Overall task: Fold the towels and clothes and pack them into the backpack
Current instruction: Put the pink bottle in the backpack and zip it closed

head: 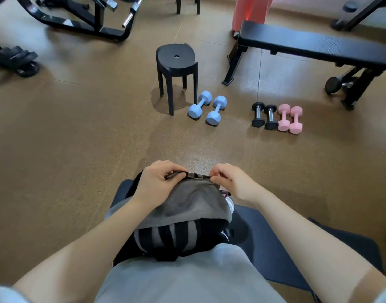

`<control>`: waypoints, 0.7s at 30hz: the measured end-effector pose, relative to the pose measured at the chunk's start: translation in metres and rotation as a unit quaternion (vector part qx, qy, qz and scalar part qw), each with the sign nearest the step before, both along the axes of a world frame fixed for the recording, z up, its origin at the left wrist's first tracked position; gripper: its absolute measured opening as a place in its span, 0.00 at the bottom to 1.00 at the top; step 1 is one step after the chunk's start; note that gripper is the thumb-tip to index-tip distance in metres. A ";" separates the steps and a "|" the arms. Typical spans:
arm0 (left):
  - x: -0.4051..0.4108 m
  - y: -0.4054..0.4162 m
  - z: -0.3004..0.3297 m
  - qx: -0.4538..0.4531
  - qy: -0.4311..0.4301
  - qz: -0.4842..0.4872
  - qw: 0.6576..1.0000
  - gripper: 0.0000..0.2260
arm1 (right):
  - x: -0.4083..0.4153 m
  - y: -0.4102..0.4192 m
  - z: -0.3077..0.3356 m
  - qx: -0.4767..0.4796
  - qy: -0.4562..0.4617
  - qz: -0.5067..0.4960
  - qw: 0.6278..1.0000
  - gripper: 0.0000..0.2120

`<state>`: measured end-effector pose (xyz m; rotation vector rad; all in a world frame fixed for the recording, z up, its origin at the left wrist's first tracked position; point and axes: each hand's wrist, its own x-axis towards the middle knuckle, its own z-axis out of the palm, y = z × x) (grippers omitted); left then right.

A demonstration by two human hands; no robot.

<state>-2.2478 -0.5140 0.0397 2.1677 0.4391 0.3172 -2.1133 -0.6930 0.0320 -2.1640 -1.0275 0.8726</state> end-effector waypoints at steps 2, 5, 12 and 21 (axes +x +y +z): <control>-0.007 0.006 0.001 -0.043 0.010 0.054 0.998 0.05 | 0.004 -0.003 0.000 -0.001 0.008 -0.036 0.999 0.05; -0.014 0.013 0.003 -0.103 0.036 0.093 0.990 0.06 | 0.003 0.000 0.004 -0.006 -0.022 -0.065 0.998 0.03; -0.010 0.020 0.013 -0.184 0.037 0.071 0.980 0.07 | -0.034 0.068 0.015 -0.040 -0.270 0.142 0.951 0.15; -0.054 0.065 -0.023 -0.208 0.137 0.200 0.948 0.09 | -0.028 0.044 0.009 -0.061 -0.294 0.027 0.953 0.08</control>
